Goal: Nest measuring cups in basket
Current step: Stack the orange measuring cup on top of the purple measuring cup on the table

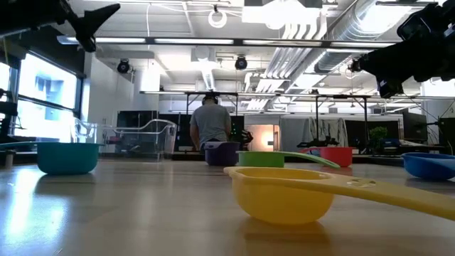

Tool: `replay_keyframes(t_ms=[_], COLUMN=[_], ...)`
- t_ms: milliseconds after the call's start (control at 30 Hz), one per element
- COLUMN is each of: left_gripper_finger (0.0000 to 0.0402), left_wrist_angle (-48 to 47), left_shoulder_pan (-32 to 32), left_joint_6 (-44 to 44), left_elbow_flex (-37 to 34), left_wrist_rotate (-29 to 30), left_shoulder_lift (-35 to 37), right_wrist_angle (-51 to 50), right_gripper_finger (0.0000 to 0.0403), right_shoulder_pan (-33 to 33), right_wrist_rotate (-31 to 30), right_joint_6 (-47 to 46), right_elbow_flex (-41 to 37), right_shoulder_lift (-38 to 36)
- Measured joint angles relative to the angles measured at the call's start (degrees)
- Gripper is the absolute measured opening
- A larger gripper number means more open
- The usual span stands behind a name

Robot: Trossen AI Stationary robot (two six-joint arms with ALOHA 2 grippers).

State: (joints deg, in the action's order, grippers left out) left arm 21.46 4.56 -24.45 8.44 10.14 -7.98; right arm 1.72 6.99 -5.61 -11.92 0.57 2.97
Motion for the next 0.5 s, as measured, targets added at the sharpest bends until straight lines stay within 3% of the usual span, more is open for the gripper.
replay_keyframes(t_ms=[500], left_gripper_finger=[0.0286], left_wrist_angle=[-39.7], left_shoulder_pan=[0.0], left_joint_6=[-0.9], left_elbow_flex=[22.0], left_wrist_rotate=[-0.7], left_shoulder_lift=[-8.4], right_wrist_angle=[0.0], right_gripper_finger=[0.0101], right_shoulder_pan=[0.0], right_wrist_rotate=[0.0], right_joint_6=[0.0], right_elbow_flex=[0.0], right_shoulder_lift=[0.0])
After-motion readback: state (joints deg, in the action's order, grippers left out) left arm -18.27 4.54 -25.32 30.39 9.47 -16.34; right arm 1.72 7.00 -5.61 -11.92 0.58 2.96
